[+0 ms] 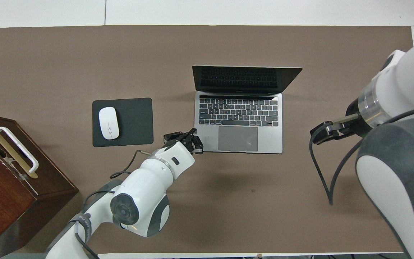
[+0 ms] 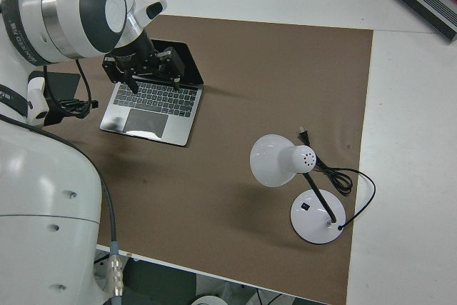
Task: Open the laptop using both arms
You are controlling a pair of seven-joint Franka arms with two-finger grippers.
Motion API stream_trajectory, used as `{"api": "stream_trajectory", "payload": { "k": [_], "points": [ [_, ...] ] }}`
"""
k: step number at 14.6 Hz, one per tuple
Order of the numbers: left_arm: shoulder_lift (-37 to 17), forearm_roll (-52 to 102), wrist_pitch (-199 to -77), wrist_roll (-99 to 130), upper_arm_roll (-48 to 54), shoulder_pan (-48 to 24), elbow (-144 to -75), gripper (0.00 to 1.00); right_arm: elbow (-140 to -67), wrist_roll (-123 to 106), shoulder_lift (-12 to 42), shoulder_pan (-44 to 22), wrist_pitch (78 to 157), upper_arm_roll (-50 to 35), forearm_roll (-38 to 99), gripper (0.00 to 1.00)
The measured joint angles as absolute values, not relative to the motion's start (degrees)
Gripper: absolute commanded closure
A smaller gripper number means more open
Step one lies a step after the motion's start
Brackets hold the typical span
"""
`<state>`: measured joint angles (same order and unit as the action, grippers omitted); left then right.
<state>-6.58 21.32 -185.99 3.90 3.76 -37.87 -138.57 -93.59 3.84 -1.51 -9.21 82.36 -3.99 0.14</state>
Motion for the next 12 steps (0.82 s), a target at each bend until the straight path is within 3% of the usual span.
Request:
{"api": "stream_trajectory", "payload": {
  "k": [2,7,12],
  "points": [
    [-2.34,21.32,-179.24,3.9,3.63,-35.92,-138.43,0.0,-96.68,4.36,-4.2,-8.48,82.33,-3.99,0.85,0.0],
    [1.65,21.33,-172.86,3.9,3.52,-34.2,-138.46,0.0,-99.64,4.33,-6.32,-6.92,85.95,-3.96,1.29,0.0],
    [7.2,21.32,-157.27,1.53,3.33,-28.29,-136.68,0.0,-97.02,4.32,-0.88,-5.84,88.77,-3.49,1.29,0.0]
  ]
}}
